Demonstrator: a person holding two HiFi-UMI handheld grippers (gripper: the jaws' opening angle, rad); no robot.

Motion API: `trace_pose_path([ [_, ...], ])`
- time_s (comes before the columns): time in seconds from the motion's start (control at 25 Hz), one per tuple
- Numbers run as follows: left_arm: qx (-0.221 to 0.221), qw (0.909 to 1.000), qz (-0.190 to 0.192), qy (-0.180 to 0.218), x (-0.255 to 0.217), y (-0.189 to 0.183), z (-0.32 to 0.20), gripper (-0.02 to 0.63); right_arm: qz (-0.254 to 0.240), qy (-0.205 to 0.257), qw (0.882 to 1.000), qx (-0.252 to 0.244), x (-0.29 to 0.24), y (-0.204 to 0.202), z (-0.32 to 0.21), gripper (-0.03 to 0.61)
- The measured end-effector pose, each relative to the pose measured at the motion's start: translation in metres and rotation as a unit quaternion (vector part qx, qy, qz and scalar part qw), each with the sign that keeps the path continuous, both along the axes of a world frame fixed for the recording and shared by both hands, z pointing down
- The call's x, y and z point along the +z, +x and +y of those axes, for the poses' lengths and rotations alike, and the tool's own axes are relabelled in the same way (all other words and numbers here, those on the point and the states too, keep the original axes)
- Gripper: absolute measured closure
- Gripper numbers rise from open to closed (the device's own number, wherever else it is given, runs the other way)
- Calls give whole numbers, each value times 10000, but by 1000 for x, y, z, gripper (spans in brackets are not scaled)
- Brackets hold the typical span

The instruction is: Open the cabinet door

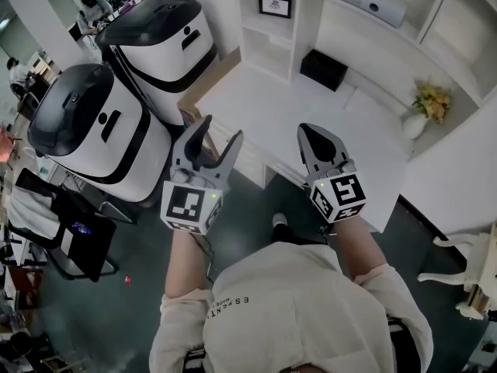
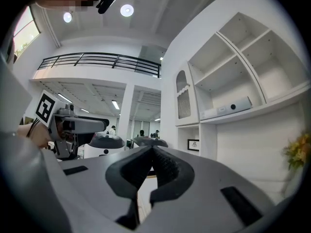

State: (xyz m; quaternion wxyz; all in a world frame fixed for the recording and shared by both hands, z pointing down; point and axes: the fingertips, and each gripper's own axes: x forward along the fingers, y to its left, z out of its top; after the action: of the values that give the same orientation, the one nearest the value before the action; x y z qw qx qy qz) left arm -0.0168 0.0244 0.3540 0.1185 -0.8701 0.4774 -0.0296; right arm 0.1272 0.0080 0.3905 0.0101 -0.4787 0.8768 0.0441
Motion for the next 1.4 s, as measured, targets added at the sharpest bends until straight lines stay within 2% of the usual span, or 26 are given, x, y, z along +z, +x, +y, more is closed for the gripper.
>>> trace_pose_path([
  [0.16,-95,9998,159,-46,-10,7,-67,376,67,14,9999,-145,-9,10,-65,565],
  [0.36,-95,9997,236,-20,-15,29,-141,376,27,123,9999,-95,-19,35,-134,565],
  [0.6,386,9990,235,-30,-18,63,-206,377,-52,127,9994,315,-23,67,-191,565],
  [0.8,836,9961,203,208,-38,80,-260,377,-35,296,9968,739,-36,80,-225,565],
  [1.0,1674,9847,55,484,-71,103,-313,379,60,435,9878,1494,-54,92,-254,565],
  [1.16,2064,9763,30,657,-99,106,-347,383,233,265,9851,1681,-66,87,-279,565],
  [1.4,2620,9588,538,961,-165,112,-403,385,560,287,9736,2193,-92,84,-311,565],
])
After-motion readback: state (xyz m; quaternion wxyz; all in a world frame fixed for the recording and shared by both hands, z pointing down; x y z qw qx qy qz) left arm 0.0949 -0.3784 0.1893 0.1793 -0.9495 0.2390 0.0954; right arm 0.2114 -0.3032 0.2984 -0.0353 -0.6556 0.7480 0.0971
